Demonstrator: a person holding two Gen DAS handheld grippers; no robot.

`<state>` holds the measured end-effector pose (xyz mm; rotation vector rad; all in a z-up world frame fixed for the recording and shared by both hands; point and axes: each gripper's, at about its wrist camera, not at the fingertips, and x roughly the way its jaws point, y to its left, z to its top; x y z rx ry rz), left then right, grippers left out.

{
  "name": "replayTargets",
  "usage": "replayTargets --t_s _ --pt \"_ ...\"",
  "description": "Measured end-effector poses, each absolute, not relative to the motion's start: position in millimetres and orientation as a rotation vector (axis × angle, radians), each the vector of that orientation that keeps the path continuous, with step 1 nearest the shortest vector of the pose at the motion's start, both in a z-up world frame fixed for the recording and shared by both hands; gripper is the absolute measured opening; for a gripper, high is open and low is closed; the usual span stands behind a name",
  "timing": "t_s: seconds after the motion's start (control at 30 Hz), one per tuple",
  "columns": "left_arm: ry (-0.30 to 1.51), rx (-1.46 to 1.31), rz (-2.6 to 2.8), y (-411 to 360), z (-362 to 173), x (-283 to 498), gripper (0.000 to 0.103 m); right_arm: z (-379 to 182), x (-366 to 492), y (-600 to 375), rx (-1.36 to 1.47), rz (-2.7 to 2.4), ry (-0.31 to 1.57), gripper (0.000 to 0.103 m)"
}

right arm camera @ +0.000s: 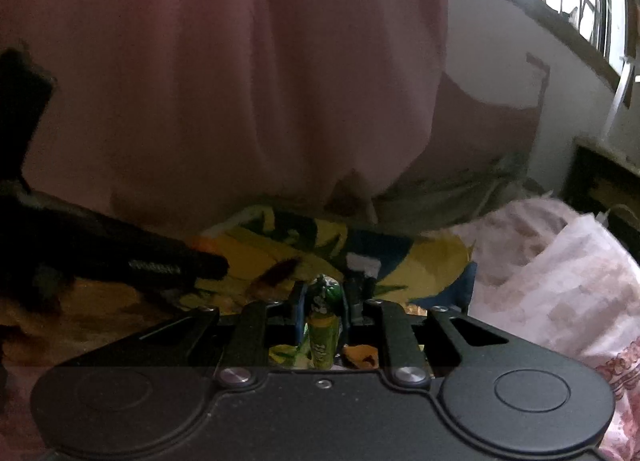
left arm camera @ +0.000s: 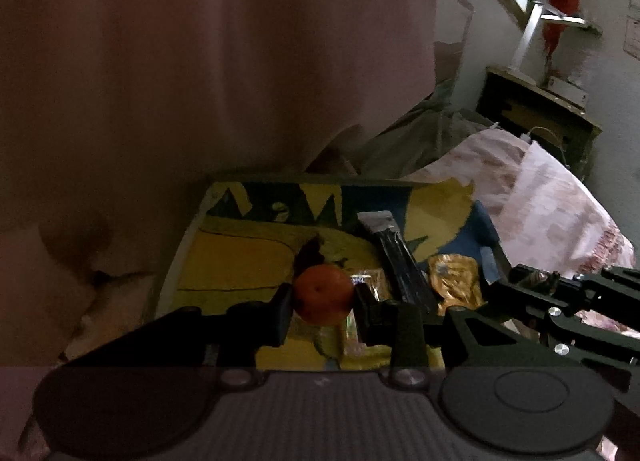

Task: Organize snacks
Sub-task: 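Carry the green stick with the right gripper while the left carries the tangerine into the box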

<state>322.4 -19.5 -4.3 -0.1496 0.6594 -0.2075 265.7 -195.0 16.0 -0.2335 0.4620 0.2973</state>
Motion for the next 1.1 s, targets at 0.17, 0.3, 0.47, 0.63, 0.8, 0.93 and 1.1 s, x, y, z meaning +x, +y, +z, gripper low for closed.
replayTargets --t_s 0.17,0.3,0.47,0.63,0.8,0.93,1.1 --pt "0.672 -0.133 -0.197 -24.3 -16.3 342.4 0.036 10.2 283.4 -204.6 -0.214 0.298 0.434 0.019" --pt "0.689 -0.117 -0.198 -31.3 -23.7 352.6 0.036 6.4 292.3 -212.3 -0.187 0.282 0.426 0.019" --pt "0.718 -0.081 -0.189 -45.6 -30.7 360.9 0.036 1.1 298.0 -224.4 -0.165 0.244 0.432 0.023" --pt "0.748 -0.066 -0.185 -56.6 -36.2 364.0 0.036 -3.2 301.1 -243.3 -0.108 0.210 0.455 0.026" --pt "0.758 -0.013 -0.186 -69.1 -40.0 362.8 0.036 -13.4 299.5 -262.0 -0.074 0.201 0.481 0.031" --pt "0.771 0.014 -0.186 -76.8 -43.7 361.6 0.036 -23.4 300.6 -275.9 -0.032 0.195 0.514 0.033" --pt "0.784 0.024 -0.182 -81.5 -47.8 361.4 0.036 -35.6 305.5 -278.0 -0.038 0.189 0.555 0.033"
